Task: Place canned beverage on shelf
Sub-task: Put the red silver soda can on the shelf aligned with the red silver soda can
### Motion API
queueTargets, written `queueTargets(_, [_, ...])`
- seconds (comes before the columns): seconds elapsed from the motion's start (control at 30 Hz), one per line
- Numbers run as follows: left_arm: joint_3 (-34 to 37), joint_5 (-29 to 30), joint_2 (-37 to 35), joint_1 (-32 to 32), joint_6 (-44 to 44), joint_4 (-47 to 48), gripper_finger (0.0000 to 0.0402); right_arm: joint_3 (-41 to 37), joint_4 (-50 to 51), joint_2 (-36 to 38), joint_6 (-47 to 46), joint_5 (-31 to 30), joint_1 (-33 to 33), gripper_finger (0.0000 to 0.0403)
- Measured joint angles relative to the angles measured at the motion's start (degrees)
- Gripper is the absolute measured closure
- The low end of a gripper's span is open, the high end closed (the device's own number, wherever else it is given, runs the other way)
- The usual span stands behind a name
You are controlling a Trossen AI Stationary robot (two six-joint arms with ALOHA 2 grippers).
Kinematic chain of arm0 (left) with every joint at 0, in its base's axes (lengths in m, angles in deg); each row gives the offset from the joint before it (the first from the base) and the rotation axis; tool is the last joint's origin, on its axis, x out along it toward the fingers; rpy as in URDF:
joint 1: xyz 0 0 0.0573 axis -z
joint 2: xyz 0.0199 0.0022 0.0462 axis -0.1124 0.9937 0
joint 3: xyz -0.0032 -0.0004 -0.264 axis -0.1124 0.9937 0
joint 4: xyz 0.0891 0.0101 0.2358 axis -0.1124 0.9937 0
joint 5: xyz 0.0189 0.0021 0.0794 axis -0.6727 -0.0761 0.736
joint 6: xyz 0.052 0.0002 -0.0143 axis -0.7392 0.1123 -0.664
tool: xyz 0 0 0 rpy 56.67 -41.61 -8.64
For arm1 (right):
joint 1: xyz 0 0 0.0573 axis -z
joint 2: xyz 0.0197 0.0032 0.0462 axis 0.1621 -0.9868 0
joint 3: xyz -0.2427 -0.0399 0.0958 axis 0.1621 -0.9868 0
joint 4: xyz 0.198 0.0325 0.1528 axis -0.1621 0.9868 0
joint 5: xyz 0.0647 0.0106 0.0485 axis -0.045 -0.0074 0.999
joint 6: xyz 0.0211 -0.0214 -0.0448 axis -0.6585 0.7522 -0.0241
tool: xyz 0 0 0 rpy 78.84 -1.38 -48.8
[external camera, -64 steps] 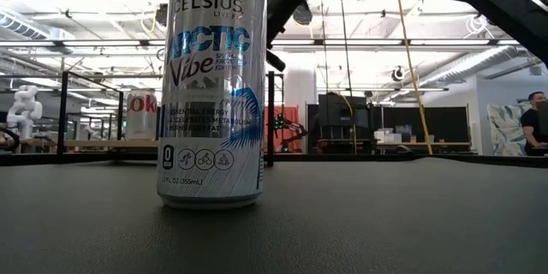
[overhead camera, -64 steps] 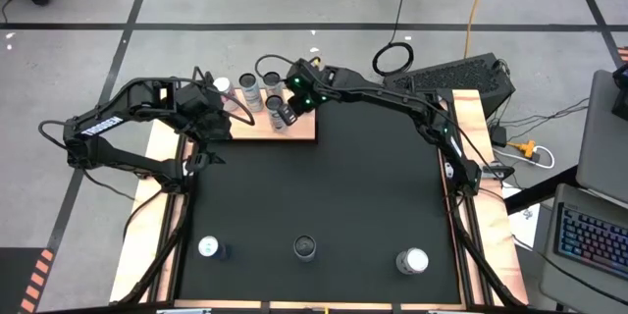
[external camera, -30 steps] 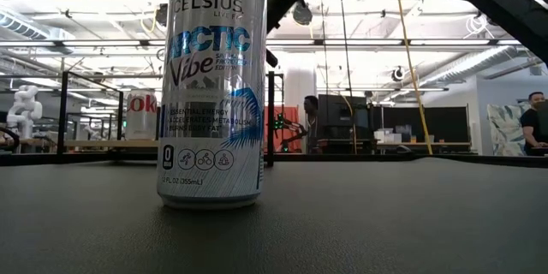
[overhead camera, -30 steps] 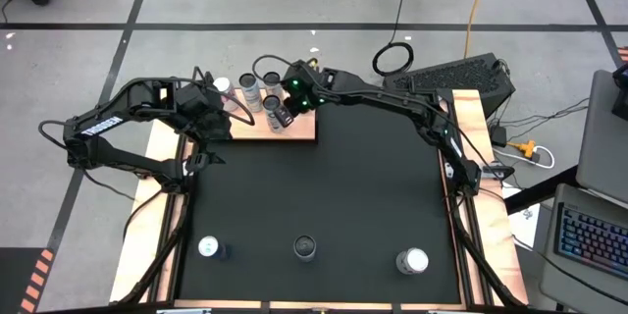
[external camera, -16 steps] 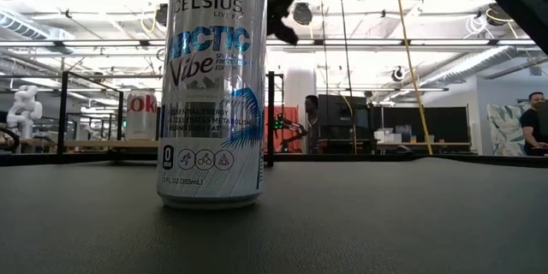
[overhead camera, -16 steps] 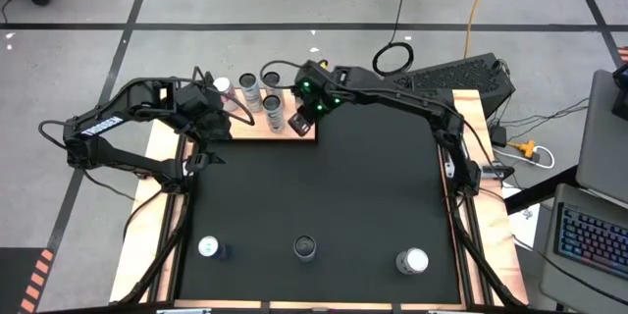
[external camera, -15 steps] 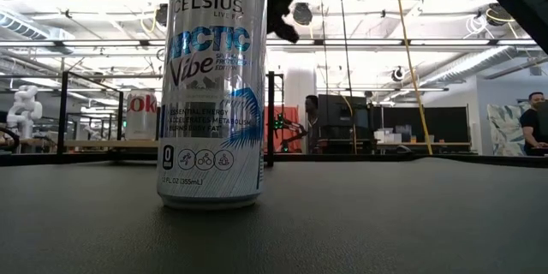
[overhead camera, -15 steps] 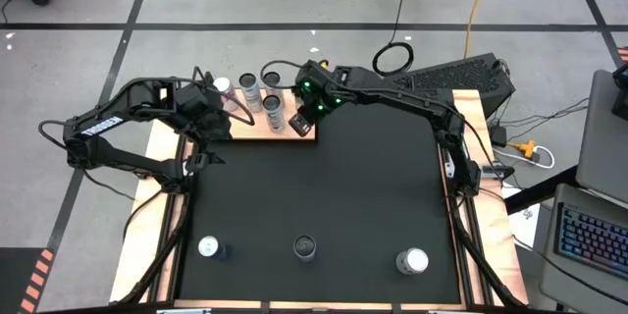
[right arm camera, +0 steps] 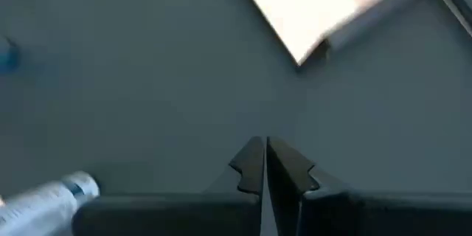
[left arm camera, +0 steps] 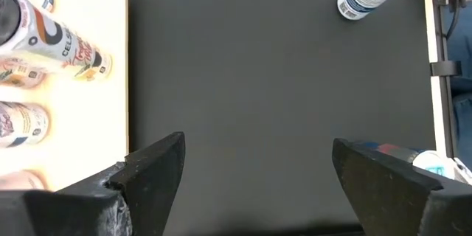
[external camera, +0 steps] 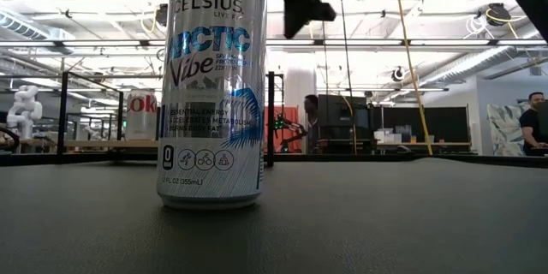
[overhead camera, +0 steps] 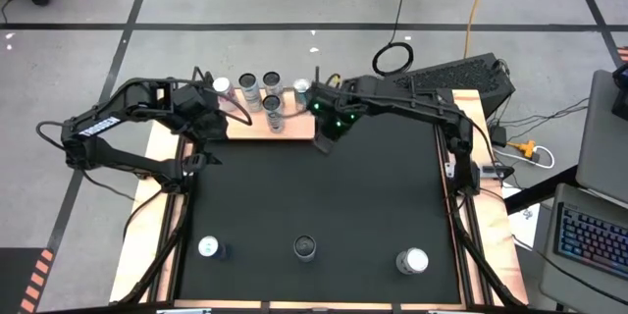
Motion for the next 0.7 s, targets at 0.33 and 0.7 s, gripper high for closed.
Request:
queueTargets(0.33, [0.0,-0.31,-3.47,0.0,0.44,0.49,0.0056,-0.02,2.09,-0.68,-3.27,0.36,-7.68,0.0336])
queueTargets(0.7, [0.0,-0.28,-4.48,0.0,0.09,0.38,0.0056,-0.02,4.15,-1.83,-10.1,-1.0,-19.27,0.0199])
